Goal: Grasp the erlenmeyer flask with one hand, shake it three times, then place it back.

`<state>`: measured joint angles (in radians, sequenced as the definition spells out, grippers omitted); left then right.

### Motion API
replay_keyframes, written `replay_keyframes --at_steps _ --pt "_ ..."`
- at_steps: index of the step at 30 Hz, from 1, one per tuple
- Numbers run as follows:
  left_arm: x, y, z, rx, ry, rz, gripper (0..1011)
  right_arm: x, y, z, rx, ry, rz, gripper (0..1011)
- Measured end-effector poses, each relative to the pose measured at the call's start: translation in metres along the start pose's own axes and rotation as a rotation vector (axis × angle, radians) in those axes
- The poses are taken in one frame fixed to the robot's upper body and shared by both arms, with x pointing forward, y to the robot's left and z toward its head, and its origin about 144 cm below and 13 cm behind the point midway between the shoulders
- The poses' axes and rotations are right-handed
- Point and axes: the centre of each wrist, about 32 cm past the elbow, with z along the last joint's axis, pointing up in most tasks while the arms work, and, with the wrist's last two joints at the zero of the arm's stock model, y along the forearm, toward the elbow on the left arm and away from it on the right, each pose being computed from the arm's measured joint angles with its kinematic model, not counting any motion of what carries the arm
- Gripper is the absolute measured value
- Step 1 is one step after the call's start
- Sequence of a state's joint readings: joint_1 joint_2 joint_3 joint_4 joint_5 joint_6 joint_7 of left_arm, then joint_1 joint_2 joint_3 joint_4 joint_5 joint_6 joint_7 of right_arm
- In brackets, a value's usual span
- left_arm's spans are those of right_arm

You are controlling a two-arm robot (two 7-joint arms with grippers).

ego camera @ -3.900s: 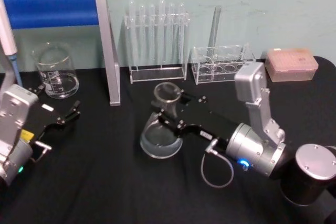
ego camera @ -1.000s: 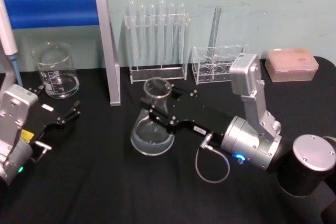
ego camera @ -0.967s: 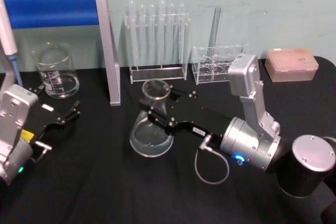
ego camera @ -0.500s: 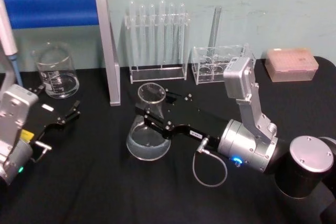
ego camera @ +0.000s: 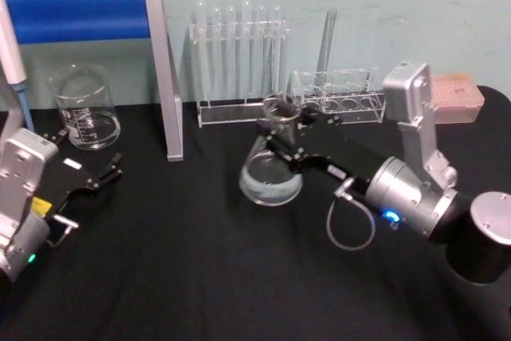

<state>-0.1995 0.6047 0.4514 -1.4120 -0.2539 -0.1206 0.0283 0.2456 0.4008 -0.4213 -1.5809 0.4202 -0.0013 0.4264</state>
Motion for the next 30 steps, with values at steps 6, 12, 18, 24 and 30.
replay_keyframes --at_steps 6,12,18,24,30 --pt "0.0 0.0 0.0 0.0 0.0 0.0 1001 0.016 -0.009 0.0 -0.004 -0.011 -0.093 449" --pt "0.0 0.0 0.0 0.0 0.0 0.0 1001 0.03 -0.019 -0.001 -0.008 -0.019 -0.177 449" --pt "0.0 0.0 0.0 0.0 0.0 0.0 1001 0.039 -0.027 -0.002 -0.012 -0.019 -0.237 449" --pt "0.0 0.0 0.0 0.0 0.0 0.0 1001 0.043 -0.033 -0.004 -0.019 -0.018 -0.273 449" --pt "0.0 0.0 0.0 0.0 0.0 0.0 1001 0.045 -0.035 -0.004 -0.022 -0.016 -0.287 449"
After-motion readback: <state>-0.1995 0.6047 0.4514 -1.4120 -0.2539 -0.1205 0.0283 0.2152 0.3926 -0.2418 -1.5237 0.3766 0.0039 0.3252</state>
